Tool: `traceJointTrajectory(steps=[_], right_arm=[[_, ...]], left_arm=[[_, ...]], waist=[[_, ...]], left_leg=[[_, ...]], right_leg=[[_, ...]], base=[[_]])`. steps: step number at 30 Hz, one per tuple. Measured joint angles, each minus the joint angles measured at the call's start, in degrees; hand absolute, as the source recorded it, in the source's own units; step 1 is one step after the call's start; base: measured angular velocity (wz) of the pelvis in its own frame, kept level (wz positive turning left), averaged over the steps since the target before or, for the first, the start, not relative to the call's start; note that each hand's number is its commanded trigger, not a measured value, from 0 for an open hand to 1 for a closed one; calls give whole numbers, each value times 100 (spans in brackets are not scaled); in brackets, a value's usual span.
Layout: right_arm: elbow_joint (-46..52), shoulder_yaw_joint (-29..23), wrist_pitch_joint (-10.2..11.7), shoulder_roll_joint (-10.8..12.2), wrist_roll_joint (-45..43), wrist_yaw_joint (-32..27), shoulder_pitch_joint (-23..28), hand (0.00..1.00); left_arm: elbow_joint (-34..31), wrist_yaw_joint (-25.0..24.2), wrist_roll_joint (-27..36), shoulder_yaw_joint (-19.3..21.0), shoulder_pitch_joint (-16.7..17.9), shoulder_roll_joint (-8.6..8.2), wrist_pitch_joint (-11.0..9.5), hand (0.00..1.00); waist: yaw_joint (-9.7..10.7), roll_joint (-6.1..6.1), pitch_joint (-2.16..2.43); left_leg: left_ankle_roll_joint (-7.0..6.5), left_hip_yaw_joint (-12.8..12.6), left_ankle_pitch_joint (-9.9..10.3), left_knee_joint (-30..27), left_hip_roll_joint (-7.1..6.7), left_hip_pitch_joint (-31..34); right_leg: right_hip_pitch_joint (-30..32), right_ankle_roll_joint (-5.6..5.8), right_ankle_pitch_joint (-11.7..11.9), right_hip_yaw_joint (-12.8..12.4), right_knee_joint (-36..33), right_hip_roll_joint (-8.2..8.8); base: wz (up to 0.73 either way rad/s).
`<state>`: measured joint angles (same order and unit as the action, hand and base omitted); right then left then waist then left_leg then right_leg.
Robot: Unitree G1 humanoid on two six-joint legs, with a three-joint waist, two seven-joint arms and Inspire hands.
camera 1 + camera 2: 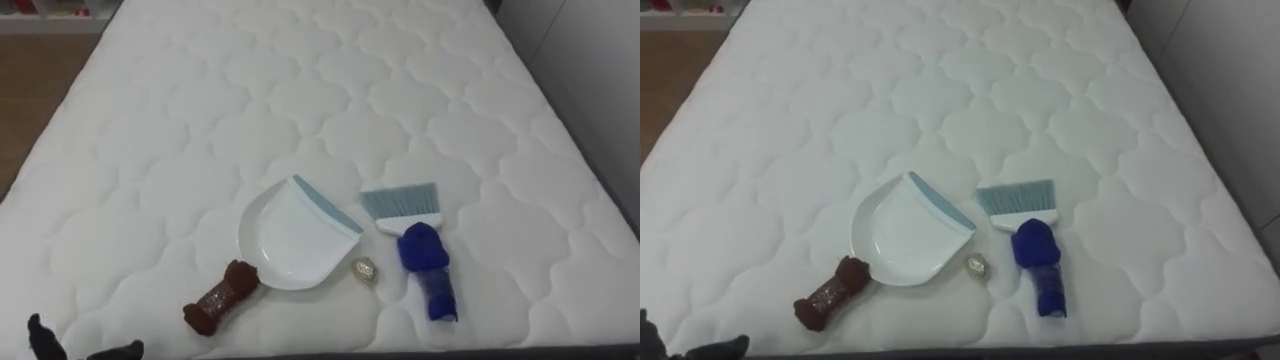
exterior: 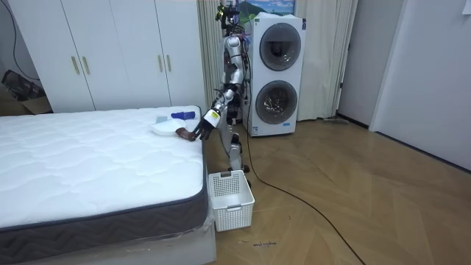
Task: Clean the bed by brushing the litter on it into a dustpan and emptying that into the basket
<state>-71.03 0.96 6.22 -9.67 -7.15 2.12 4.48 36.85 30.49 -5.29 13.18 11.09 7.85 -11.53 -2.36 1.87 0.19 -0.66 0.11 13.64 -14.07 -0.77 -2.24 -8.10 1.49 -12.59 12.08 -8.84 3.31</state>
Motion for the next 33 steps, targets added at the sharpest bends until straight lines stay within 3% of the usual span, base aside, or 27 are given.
traceJointTrajectory(steps=[6,17,22,29,33], right_arm=[[1,1,0,-12,130,57,13,0],[189,7,-1,-19,132,195,20,0],[201,11,16,-11,137,291,-3,0],[197,71,17,-6,137,322,0,0],[199,226,17,-11,227,275,-18,0]], left_arm=[[-379,106,1,-224,-58,46,-181,0],[-439,-154,6,-898,-230,75,-180,0],[-554,-382,7,-1037,-268,77,-180,0],[-694,-521,-67,-1228,-418,90,-205,0],[-687,-677,-95,-1364,-479,106,-205,0]], waist=[[36,-18,14],[128,-59,-11],[227,-31,-22],[226,78,-33],[215,79,-35]], left_leg=[[0,13,-1,19,-1,-32],[0,26,-2,6,-6,24],[3,35,-5,-2,-2,62],[3,26,-5,-56,-1,199],[3,28,-5,-76,-2,251]], right_leg=[[-33,0,0,40,13,0],[-25,1,0,76,21,3],[28,1,0,86,23,2],[161,0,0,35,14,1],[173,0,1,21,11,1]], base=[[0],[1],[0],[0],[0]])
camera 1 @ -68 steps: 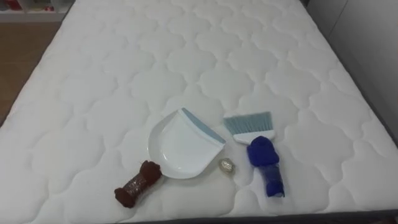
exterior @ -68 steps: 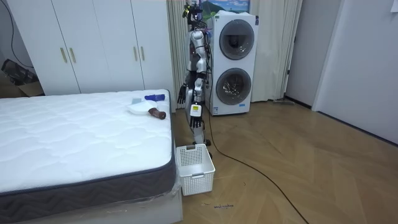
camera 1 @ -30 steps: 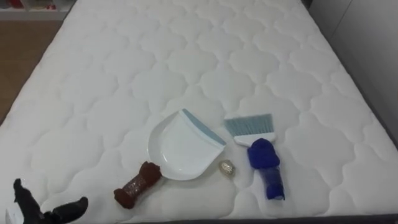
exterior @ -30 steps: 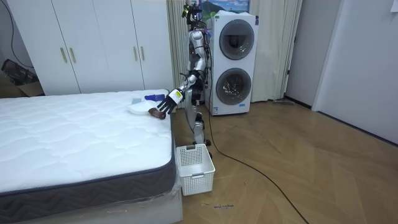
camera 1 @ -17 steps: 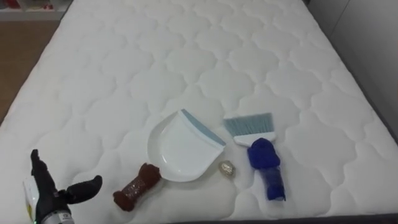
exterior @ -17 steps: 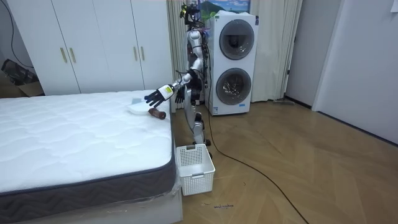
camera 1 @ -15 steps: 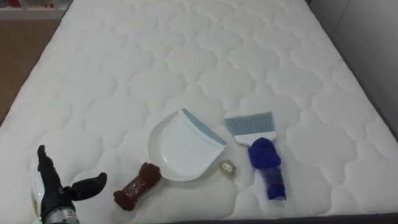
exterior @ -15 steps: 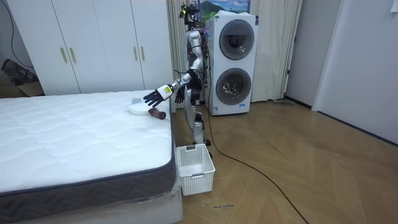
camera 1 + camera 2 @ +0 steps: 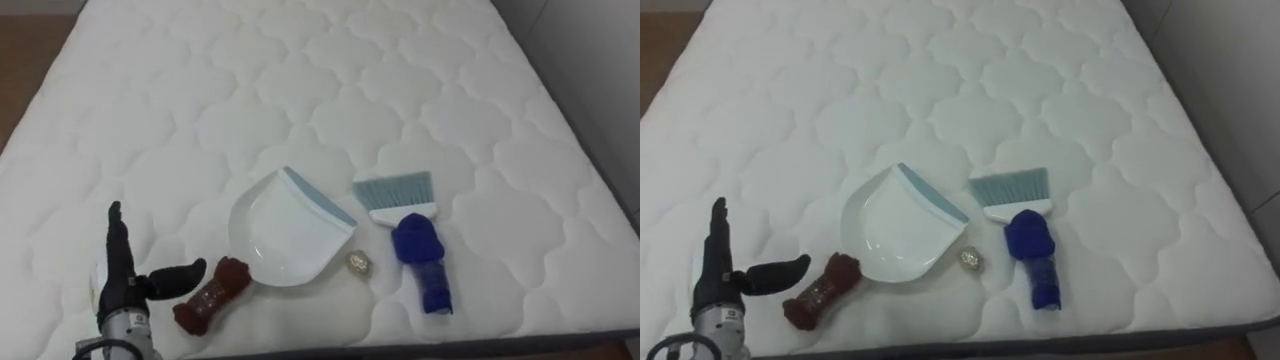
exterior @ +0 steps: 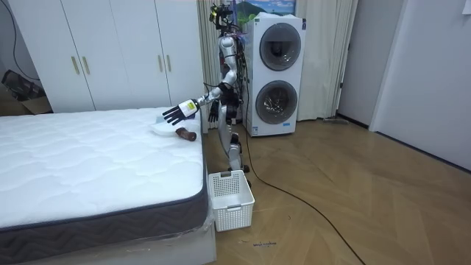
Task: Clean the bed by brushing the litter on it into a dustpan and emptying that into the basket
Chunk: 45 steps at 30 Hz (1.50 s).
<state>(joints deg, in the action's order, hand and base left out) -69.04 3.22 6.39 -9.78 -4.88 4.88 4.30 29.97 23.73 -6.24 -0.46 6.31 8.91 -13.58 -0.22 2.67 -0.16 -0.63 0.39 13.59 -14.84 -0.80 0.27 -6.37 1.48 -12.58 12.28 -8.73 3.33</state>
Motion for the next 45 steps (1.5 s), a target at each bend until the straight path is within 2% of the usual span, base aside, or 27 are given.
traceJointTrajectory(steps=[10,15,20,29,31,33,38,43,44,45], right_arm=[[-15,64,-5,-23,224,-44,5,0],[0,258,-9,-89,288,-54,-38,0],[-24,458,-1,-142,336,-124,-169,0],[-217,570,7,-146,221,-170,-401,0],[-265,572,3,-145,169,-167,-495,0],[-277,663,3,-146,92,-174,-544,0],[-361,686,5,-144,85,-253,-643,0],[-440,685,7,-146,-38,-363,-765,0],[-453,687,6,-147,-45,-408,-779,0],[-463,679,39,-161,4,-508,-806,0]], left_arm=[[92,-307,-62,-261,-8,5,38,0],[462,-336,-87,-347,-135,4,48,0],[851,-348,-123,-661,-280,-25,49,0],[996,-429,-357,-672,-447,-48,44,0],[1022,-429,-361,-676,-506,-46,44,0],[1346,-425,-357,-722,-717,-44,41,0],[1483,-370,-355,-763,-1004,14,40,0],[1717,-221,-352,-738,-1316,110,35,0],[1787,-152,-355,-729,-1459,112,32,0],[1872,-89,-357,-737,-1607,121,32,0]], waist=[[16,-35,-29],[8,-50,-37],[15,-92,-55],[57,-88,-56],[154,-99,-60],[153,-101,-63],[163,-116,-72],[169,-124,-80],[165,-139,-93],[140,-205,-145]], left_leg=[[0,-9,-1,2,2,15],[0,-1,0,-47,1,123],[-1,-1,-25,-95,3,399],[-2,-8,-27,-78,8,488],[-2,25,-35,-80,9,576],[-1,6,-41,-78,14,610],[1,6,-43,-65,17,721],[0,164,-65,-60,28,822],[-1,229,-66,-52,34,862],[-4,618,-75,-39,100,845]], right_leg=[[35,0,0,-13,0,0],[89,-1,1,12,-4,0],[358,-19,18,32,-41,2],[484,-19,18,12,-74,1],[574,-20,18,69,-110,2],[634,-20,18,53,-123,2],[753,-20,18,65,-129,2],[992,-22,16,60,-366,3],[1098,-22,15,69,-461,0],[1432,-64,-51,53,-873,-22]], base=[[0],[1],[1],[0],[3],[-3],[-1],[-7],[-6],[-22]])
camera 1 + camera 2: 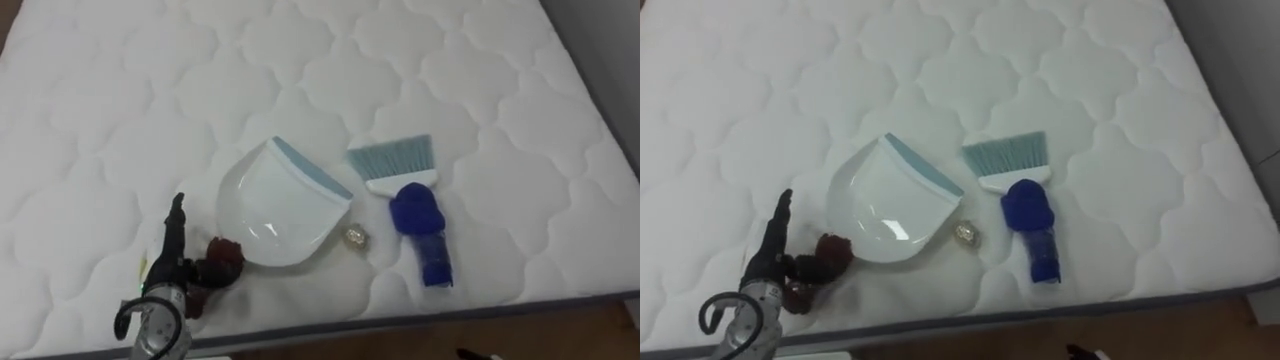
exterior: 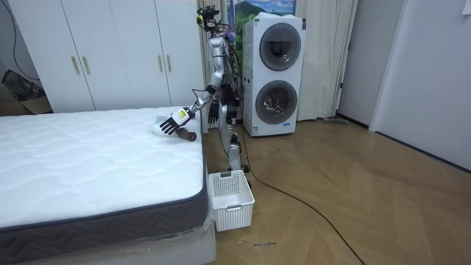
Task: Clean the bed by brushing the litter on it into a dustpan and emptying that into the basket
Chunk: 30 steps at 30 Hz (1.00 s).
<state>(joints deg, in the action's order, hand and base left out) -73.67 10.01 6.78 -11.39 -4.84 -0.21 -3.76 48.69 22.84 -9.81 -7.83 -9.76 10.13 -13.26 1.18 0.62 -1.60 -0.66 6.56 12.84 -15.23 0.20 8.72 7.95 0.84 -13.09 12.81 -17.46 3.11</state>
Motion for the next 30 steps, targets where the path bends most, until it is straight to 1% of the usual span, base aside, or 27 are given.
traceJointTrajectory(steps=[1,2,3,4,5,6,7,8,9,10,12,13,15,16,17,18,20,22,24,28,30], right_arm=[[-2,8,30,-11,25,-53,-40,0],[4,83,99,4,32,-131,-204,0],[6,219,138,-32,21,-225,-346,0],[-1,220,133,-34,19,-259,-349,0],[-50,221,70,-22,9,-296,-349,0],[-136,236,5,-13,8,-301,-342,0],[-188,250,-26,-10,10,-290,-327,0],[-250,271,-83,-4,39,-289,-299,0],[-263,309,-143,-4,41,-288,-309,0],[-270,347,-159,-6,50,-293,-325,0],[-264,423,-175,9,96,-296,-384,0],[-261,452,-185,9,94,-296,-417,0],[-227,508,-258,2,122,-285,-444,0],[-211,529,-274,0,138,-280,-452,0],[-171,627,-302,-14,192,-276,-492,0],[-165,646,-313,-22,227,-275,-507,0],[-147,648,-314,-42,264,-275,-571,0],[-116,669,-314,-67,306,-286,-581,0],[-86,681,-314,-85,373,-326,-582,0],[-19,699,-312,-98,489,-417,-576,0],[-5,907,-312,-120,641,-456,-586,0]], left_arm=[[25,50,-3,-10,-32,30,-5,0],[62,148,1,62,-49,137,-8,0],[217,190,-15,216,-90,182,-6,0],[309,188,-42,231,-146,189,-7,0],[494,188,-99,232,-303,191,-7,0],[626,190,-97,222,-471,192,-8,0],[664,192,-97,205,-547,192,-7,0],[674,205,-97,190,-635,195,-8,0],[730,254,-93,181,-685,202,-7,0],[815,285,-94,173,-687,203,-7,0],[1211,272,-89,143,-691,211,52,0],[1264,253,-86,143,-698,211,68,0],[1524,124,131,103,-869,207,75,0],[1583,100,209,99,-904,204,85,0],[1631,25,326,88,-941,200,107,0],[1704,-50,361,90,-1016,184,135,0],[1734,-158,382,88,-1125,174,212,0],[1792,-223,503,76,-1210,164,229,0],[1826,-237,641,63,-1211,156,257,0],[1822,-249,808,63,-1217,150,299,0],[1806,-247,921,-36,-1223,139,296,0]], waist=[[-13,-49,-34],[-58,-41,-32],[92,-94,-25],[195,-106,-27],[296,-128,-38],[352,-120,-43],[361,-117,-49],[358,-116,-47],[330,-98,-61],[309,-93,-63],[317,-107,-72],[324,-113,-79],[304,-87,-99],[306,-86,-99],[311,-85,-103],[324,-87,-122],[335,-96,-139],[345,-126,-157],[336,-156,-162],[332,-174,-159],[332,-185,-153]], left_leg=[[2,270,-1,-3,32,9],[15,500,4,-42,72,96],[126,447,43,-131,91,265],[156,311,31,-153,84,314],[169,3,29,-153,92,383],[188,-308,-20,-130,148,482],[179,-478,-48,-107,191,533],[149,-756,-67,-131,224,551],[126,-836,-81,-156,209,576],[126,-841,-81,-167,205,571],[101,-825,-66,-259,114,609],[87,-831,-58,-265,107,627],[33,-834,-34,-355,94,742],[25,-834,-30,-418,94,787],[14,-837,-22,-495,81,851],[1,-840,-13,-590,57,907],[-22,-841,12,-640,22,1000],[-21,-842,15,-655,1,1079],[-18,-847,12,-764,15,1221],[-1,-843,1,-864,11,1411],[2,-843,-3,-892,9,1465]], right_leg=[[203,-71,-35,-95,-152,-73],[645,-297,204,-455,247,-260],[806,-374,760,-292,367,-271],[796,-397,766,-234,390,-263],[805,-405,761,-183,365,-254],[812,-405,761,-290,363,-255],[828,-396,755,-388,353,-259],[921,-358,729,-452,254,-269],[1029,-333,710,-471,114,-255],[1055,-332,709,-462,57,-257],[1061,-332,709,-338,71,-222],[1077,-332,709,-317,69,-212],[1159,-330,707,-311,35,-196],[1190,-332,705,-307,-1,-189],[1260,-342,678,-303,-109,-144],[1341,-347,630,-298,-257,-117],[1457,-334,526,-290,-423,-60],[1559,-344,517,-260,-518,-19],[1672,-358,525,-253,-555,-16],[1877,-387,532,-256,-717,25],[1925,-407,518,-252,-763,53]], base=[[-74],[-77],[-54],[8],[38],[38],[38],[20],[4],[-15],[-18],[-4],[4],[3],[3],[5],[10],[10],[0],[1],[5]])
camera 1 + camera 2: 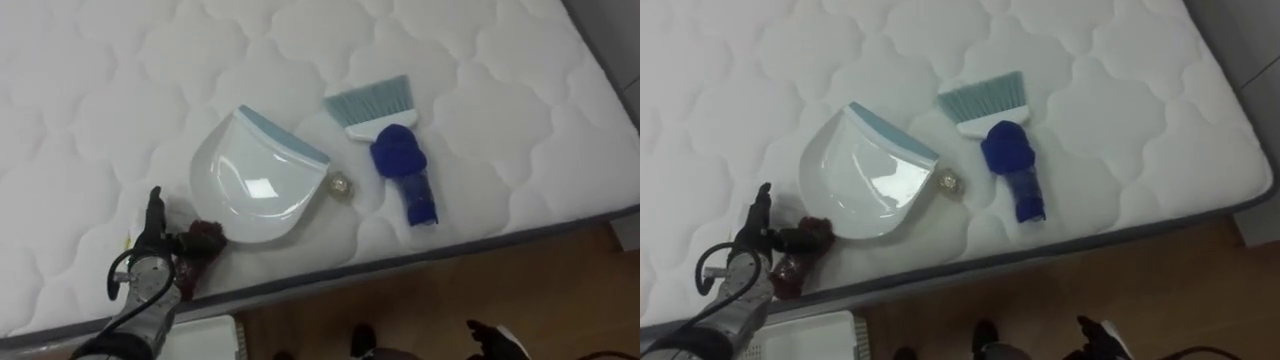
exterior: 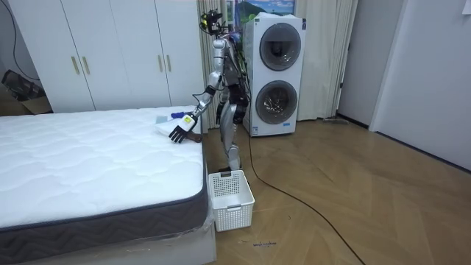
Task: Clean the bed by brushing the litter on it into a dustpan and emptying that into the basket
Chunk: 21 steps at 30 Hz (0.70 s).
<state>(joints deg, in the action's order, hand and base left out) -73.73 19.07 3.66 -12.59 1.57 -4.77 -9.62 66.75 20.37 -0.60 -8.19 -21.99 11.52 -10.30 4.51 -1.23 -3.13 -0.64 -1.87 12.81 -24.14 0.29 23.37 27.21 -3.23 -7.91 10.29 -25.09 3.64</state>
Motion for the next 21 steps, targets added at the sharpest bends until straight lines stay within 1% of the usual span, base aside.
traceJointTrajectory(steps=[4,7,9,10,12,15,18,21], right_arm=[[-7,42,3,-16,17,-41,-9,0],[-6,41,9,-16,18,-52,-6,0],[-6,43,20,-23,27,-30,-19,0],[-7,43,23,-28,25,-21,-26,0],[-5,40,22,-26,23,-1,-31,0],[-6,43,22,-12,20,-4,-24,0],[-6,43,21,-3,21,-4,-20,0],[-6,49,18,-1,23,-6,-10,0]], left_arm=[[-48,20,261,2,-8,-59,-4,0],[-152,20,608,25,-11,-59,-9,0],[-229,-1,997,21,-15,-59,-20,0],[-263,-11,1069,22,-15,-59,-21,0],[-285,-113,1292,23,-8,-59,-60,0],[-374,-265,1609,25,-1,-76,-65,0],[-460,-383,1801,47,2,-113,-74,0],[-488,-487,1811,109,2,-146,-92,0]], waist=[[-6,-11,-1],[-12,-11,-1],[-11,5,8],[-13,5,8],[-35,16,12],[-44,34,13],[-57,48,16],[-98,72,22]], left_leg=[[1,-46,0,-46,31,32],[-1,-65,0,-73,31,58],[-9,-138,-2,-114,13,80],[-10,-141,-2,-131,10,95],[-12,-183,-2,-141,20,101],[-12,-199,-3,-140,22,102],[-13,-198,-3,-140,19,98],[-19,-214,-7,-141,19,90]], right_leg=[[6,2,-6,2,20,-12],[20,3,-5,3,17,-4],[88,25,-37,-25,-86,39],[99,30,-41,-30,-91,42],[102,36,-45,-37,-88,42],[101,40,-49,-40,-72,41],[95,46,-54,-64,-64,32],[95,47,-55,-84,-68,31]], base=[[1],[0],[0],[0],[0],[0],[0],[-1]])
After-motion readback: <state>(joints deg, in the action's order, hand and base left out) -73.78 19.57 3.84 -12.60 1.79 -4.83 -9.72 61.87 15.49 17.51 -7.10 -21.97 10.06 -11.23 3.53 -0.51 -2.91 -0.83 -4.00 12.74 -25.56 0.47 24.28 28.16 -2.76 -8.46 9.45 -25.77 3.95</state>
